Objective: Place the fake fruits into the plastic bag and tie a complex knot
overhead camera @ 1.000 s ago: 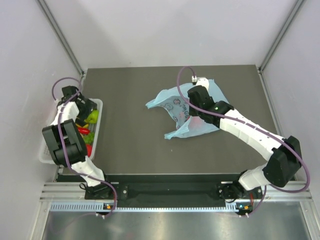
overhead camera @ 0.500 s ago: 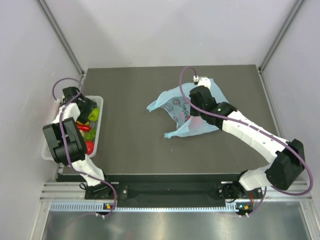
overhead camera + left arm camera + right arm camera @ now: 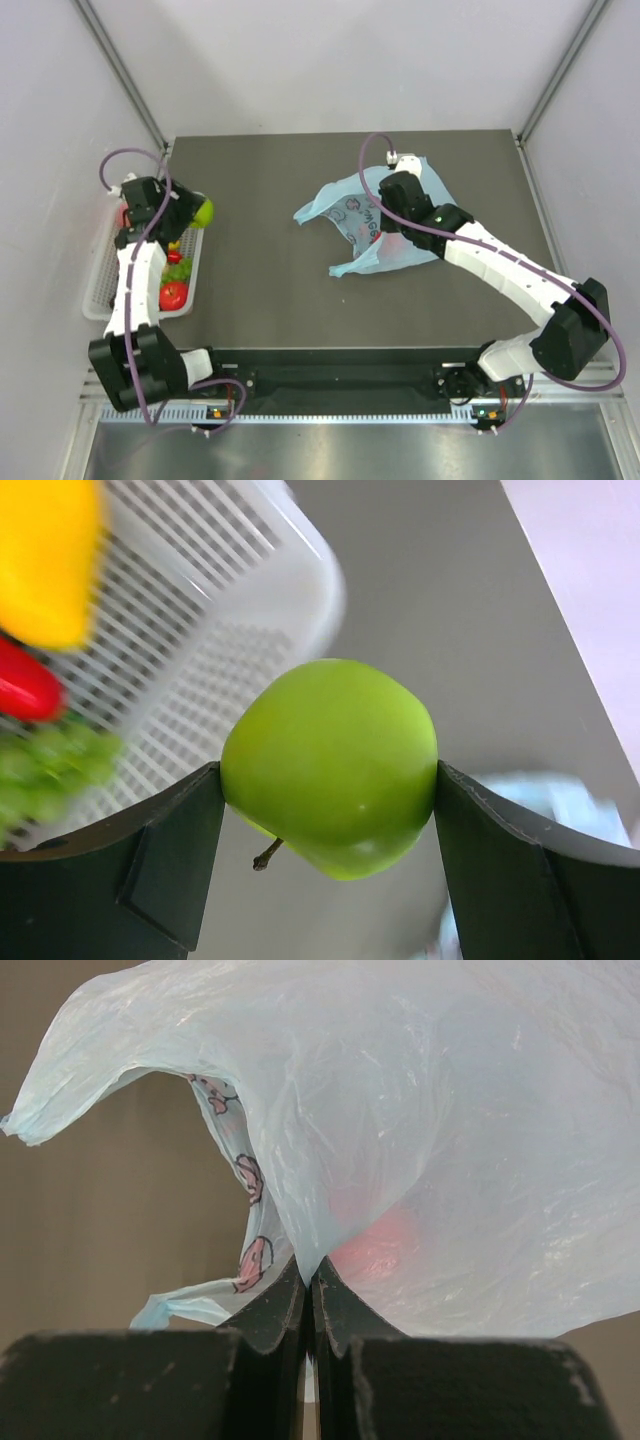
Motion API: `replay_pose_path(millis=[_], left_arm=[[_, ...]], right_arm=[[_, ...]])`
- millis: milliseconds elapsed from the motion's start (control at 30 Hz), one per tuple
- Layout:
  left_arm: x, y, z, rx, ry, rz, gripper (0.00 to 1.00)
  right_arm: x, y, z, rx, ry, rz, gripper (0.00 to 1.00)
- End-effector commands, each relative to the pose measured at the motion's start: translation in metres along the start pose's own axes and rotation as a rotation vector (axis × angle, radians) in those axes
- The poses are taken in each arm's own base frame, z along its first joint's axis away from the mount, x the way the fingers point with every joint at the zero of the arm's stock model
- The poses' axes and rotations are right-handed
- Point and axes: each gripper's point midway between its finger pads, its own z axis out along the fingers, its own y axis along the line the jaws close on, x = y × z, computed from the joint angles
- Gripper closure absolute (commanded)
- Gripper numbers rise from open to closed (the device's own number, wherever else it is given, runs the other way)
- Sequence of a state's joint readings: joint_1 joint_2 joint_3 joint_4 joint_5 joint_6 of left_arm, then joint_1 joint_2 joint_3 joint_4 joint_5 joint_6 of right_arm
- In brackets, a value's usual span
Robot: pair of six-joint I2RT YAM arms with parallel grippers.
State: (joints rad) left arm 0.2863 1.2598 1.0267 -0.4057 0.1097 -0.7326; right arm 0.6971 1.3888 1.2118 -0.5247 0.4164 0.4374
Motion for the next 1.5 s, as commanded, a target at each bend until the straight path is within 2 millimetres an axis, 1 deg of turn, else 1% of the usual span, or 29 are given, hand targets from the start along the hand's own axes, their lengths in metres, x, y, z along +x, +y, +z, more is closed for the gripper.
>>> replay_pose_path(millis=[0, 67, 100, 167, 200, 233, 333, 367, 467, 600, 633, 667, 700, 767, 833, 867, 933, 967, 1033, 1100, 1133, 1167, 1200, 1233, 1300, 1333, 1367, 1433, 1467], left_arm=[[0.045, -0.042, -0.027, 0.166, 0.072, 0.069, 0.63], [0.061, -0.065, -0.045, 0.237, 0.067, 0.099, 0.63], [0.083, -0.084, -0.053, 0.283, 0.085, 0.139, 0.63], [0.102, -0.100, -0.062, 0.345, 0.090, 0.133, 0.63], [0.124, -0.105, -0.065, 0.370, 0.119, 0.158, 0.64], [0.128, -0.116, -0.068, 0.408, 0.110, 0.150, 0.64], [0.160, -0.129, -0.067, 0.442, 0.144, 0.193, 0.64], [0.178, -0.138, -0.067, 0.466, 0.169, 0.221, 0.65], [0.202, -0.155, -0.060, 0.496, 0.174, 0.262, 0.65], [0.247, -0.188, -0.064, 0.560, 0.210, 0.327, 0.65], [0.249, -0.202, -0.067, 0.582, 0.205, 0.330, 0.65], [0.263, -0.203, -0.057, 0.556, 0.213, 0.350, 0.66], [0.271, -0.217, -0.064, 0.588, 0.215, 0.355, 0.66], [0.293, -0.220, -0.052, 0.572, 0.229, 0.381, 0.66], [0.297, -0.236, -0.047, 0.596, 0.222, 0.370, 0.66], [0.312, -0.234, -0.035, 0.580, 0.242, 0.390, 0.66], [0.316, -0.253, -0.031, 0.602, 0.240, 0.386, 0.66], [0.331, -0.251, -0.019, 0.590, 0.254, 0.404, 0.66], [0.343, -0.263, -0.008, 0.611, 0.251, 0.396, 0.66], [0.349, -0.275, -0.005, 0.637, 0.239, 0.376, 0.66], [0.358, -0.273, 0.005, 0.629, 0.241, 0.379, 0.65], [0.364, -0.281, 0.008, 0.657, 0.235, 0.363, 0.64], [0.361, -0.289, 0.005, 0.680, 0.224, 0.345, 0.64], [0.371, -0.287, 0.012, 0.675, 0.233, 0.347, 0.60], [0.374, -0.299, 0.012, 0.707, 0.224, 0.333, 0.50], [0.383, -0.296, 0.015, 0.703, 0.233, 0.343, 0.35], [0.383, -0.302, 0.013, 0.716, 0.232, 0.344, 0.31], [0.388, -0.299, 0.015, 0.709, 0.238, 0.360, 0.25], [0.387, -0.299, 0.014, 0.707, 0.238, 0.364, 0.19]], right_arm=[[-0.027, 0.003, -0.008, -0.018, -0.056, 0.022, 1.00], [-0.029, 0.005, -0.010, -0.026, -0.059, 0.025, 1.00], [-0.029, 0.006, -0.010, -0.028, -0.056, 0.026, 1.00], [-0.030, 0.008, -0.011, -0.041, -0.055, 0.031, 1.00], [-0.030, 0.010, -0.013, -0.051, -0.054, 0.032, 1.00], [-0.029, 0.010, -0.012, -0.053, -0.048, 0.033, 1.00], [-0.030, 0.012, -0.015, -0.067, -0.044, 0.037, 1.00], [-0.029, 0.013, -0.015, -0.070, -0.039, 0.038, 1.00], [-0.028, 0.013, -0.017, -0.077, -0.033, 0.039, 1.00], [-0.026, 0.014, -0.019, -0.087, -0.025, 0.047, 1.00], [-0.025, 0.015, -0.019, -0.089, -0.022, 0.051, 1.00], [-0.025, 0.015, -0.019, -0.091, -0.022, 0.053, 1.00], [-0.025, 0.015, -0.019, -0.092, -0.019, 0.053, 1.00], [-0.025, 0.015, -0.020, -0.092, -0.020, 0.062, 1.00], [-0.025, 0.017, -0.021, -0.102, -0.019, 0.066, 1.00], [-0.024, 0.017, -0.021, -0.104, -0.019, 0.074, 1.00], [-0.024, 0.019, -0.022, -0.112, -0.018, 0.079, 1.00], [-0.024, 0.018, -0.022, -0.111, -0.018, 0.085, 1.00], [-0.024, 0.019, -0.022, -0.109, -0.019, 0.088, 1.00], [-0.025, 0.017, -0.021, -0.101, -0.025, 0.096, 1.00], [-0.026, 0.017, -0.021, -0.096, -0.029, 0.101, 1.00], [-0.026, 0.016, -0.020, -0.092, -0.034, 0.108, 1.00], [-0.026, 0.015, -0.019, -0.088, -0.035, 0.109, 1.00], [-0.026, 0.014, -0.017, -0.084, -0.036, 0.113, 1.00], [-0.027, 0.012, -0.014, -0.076, -0.036, 0.119, 1.00], [-0.027, 0.012, -0.012, -0.075, -0.037, 0.120, 1.00], [-0.027, 0.011, -0.011, -0.072, -0.038, 0.124, 1.00], [-0.028, 0.006, -0.009, -0.061, -0.039, 0.129, 1.00], [-0.029, 0.004, -0.009, -0.056, -0.040, 0.131, 1.00]])
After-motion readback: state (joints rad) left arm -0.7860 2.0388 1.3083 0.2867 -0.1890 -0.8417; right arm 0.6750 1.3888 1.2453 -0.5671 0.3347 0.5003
